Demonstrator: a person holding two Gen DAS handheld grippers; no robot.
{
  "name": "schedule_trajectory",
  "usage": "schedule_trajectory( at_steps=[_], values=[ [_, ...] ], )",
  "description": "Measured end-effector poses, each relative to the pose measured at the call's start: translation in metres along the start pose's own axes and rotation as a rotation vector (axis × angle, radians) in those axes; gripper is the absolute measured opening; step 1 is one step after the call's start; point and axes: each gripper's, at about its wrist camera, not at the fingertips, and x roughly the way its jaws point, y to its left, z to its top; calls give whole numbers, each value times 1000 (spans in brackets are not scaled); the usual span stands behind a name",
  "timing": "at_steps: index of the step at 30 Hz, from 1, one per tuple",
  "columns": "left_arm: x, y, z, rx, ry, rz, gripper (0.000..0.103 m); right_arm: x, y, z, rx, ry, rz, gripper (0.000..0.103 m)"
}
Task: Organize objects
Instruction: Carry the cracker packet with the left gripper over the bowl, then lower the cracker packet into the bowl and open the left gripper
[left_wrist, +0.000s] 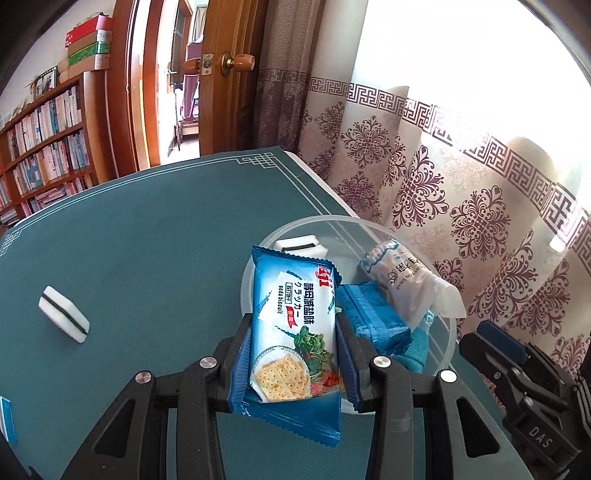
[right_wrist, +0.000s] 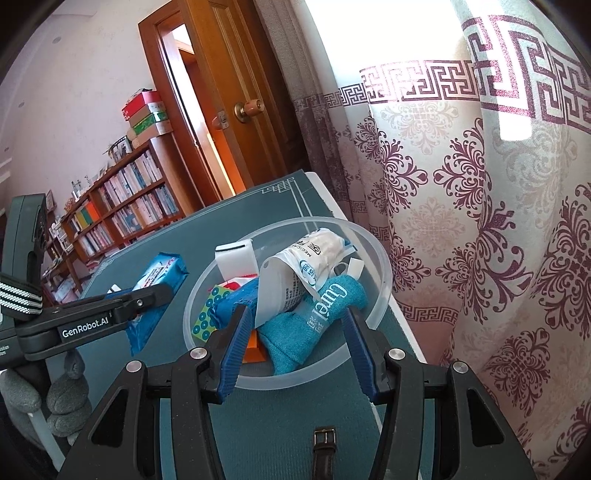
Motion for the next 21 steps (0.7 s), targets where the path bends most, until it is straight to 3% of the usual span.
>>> schedule_trajectory(
  at_steps=[10, 12, 14, 16, 21],
  values=[
    [36, -30, 19, 26, 54, -93, 45, 1, -3, 1, 14, -2, -7, 53],
    [39, -30, 20, 24, 54, -88, 54, 2, -3, 1, 12, 2, -9, 53],
    [36, -22, 19, 3, 35, -80, 73, 3, -3, 0, 11, 4, -10, 53],
    [32, -12, 18, -23, 22, -68, 77, 4, -3, 0, 11, 5, -10, 53],
    [24, 8, 8, -58, 17, -31, 77, 5, -1, -2, 10, 11, -6, 53]
  ],
)
